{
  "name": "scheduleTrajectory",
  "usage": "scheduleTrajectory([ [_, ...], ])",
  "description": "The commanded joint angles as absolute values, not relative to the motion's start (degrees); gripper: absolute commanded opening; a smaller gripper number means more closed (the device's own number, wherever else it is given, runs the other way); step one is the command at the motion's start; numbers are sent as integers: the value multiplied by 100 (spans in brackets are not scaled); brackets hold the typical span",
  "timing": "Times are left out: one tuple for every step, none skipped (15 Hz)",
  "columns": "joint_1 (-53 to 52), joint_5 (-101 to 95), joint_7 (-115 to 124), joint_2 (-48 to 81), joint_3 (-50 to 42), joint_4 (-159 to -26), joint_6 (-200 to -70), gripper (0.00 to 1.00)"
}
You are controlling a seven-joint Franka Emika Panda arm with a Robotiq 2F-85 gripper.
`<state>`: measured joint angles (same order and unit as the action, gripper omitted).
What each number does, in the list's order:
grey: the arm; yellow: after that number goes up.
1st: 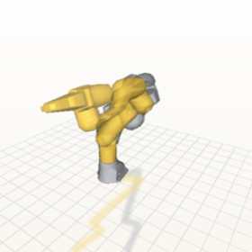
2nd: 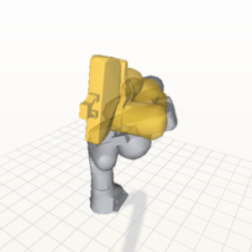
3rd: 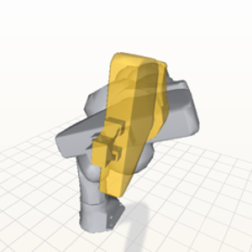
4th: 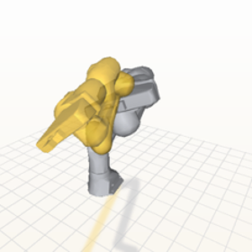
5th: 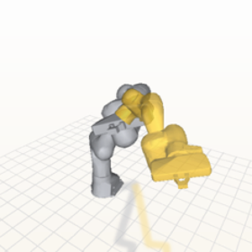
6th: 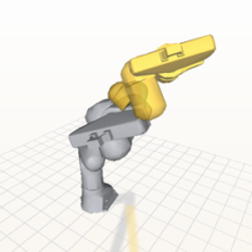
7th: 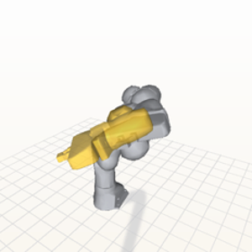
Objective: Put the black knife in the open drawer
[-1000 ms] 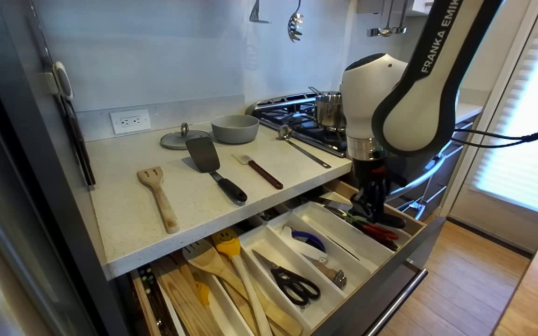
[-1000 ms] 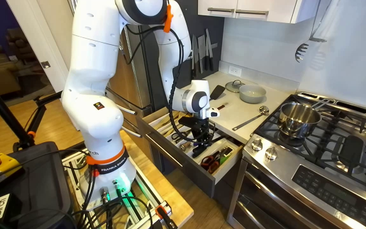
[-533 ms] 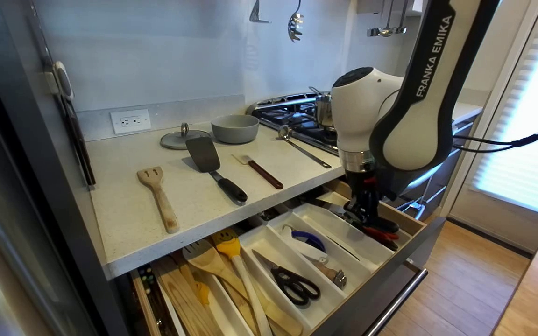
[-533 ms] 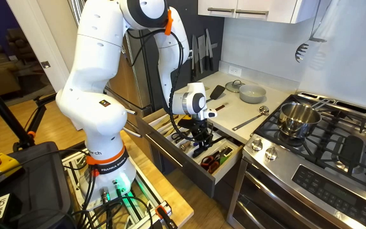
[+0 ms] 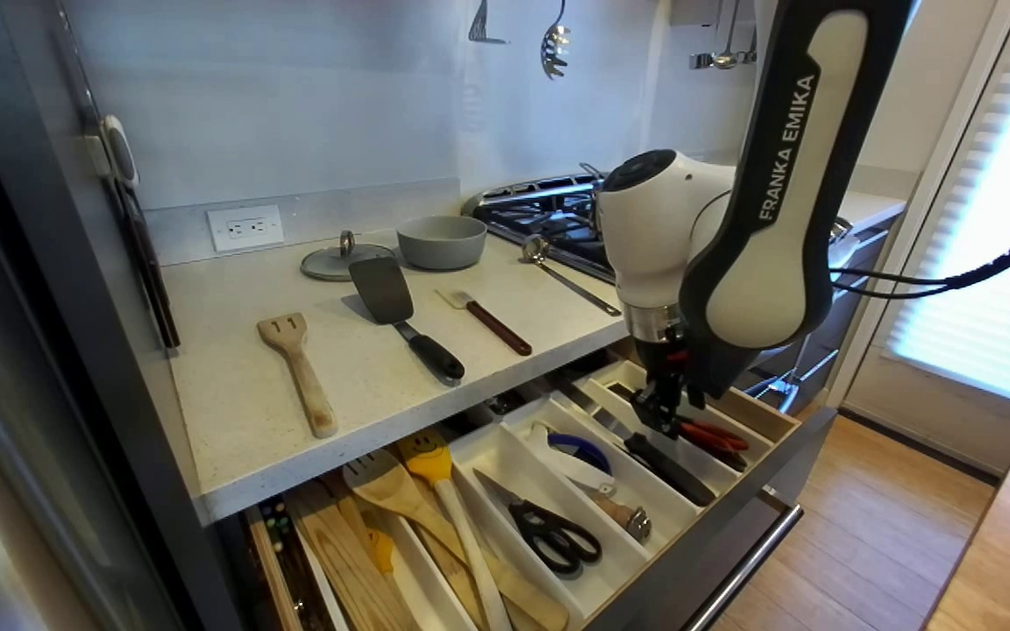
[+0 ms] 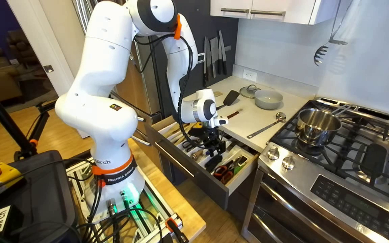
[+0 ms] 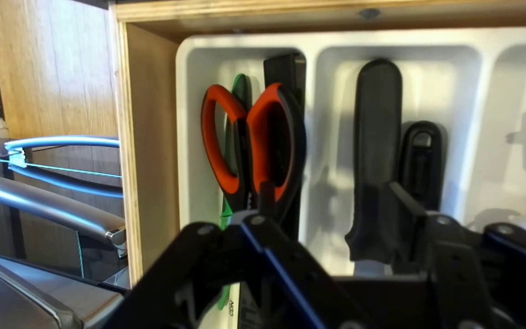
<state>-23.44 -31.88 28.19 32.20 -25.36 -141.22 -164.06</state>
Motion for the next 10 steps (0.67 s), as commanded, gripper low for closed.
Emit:
scheduleTrajectory([
  [-2482,-3083,2793,3025,-2679,-14170,-16295,94],
  [-2399,-3033,2623,2714,-2627,-14277,-16104,99],
  [-2226,-2923,2359,2356,-2453,-14404,-15798,100],
  [-1777,-2694,1716,1875,-2016,-14595,-15465,100],
  [-1605,-2604,1381,1658,-1816,-14682,-15377,100],
  [-1327,-2369,997,1368,-1514,-14789,-15296,100],
  [-1046,-2014,628,1058,-1206,-14877,-15187,100],
  [-1068,-1387,159,728,-1198,-14975,-15187,100],
  [-1094,-2161,999,1526,-1212,-14530,-15316,100],
  [-956,-2062,829,1291,-1082,-14582,-15255,100],
])
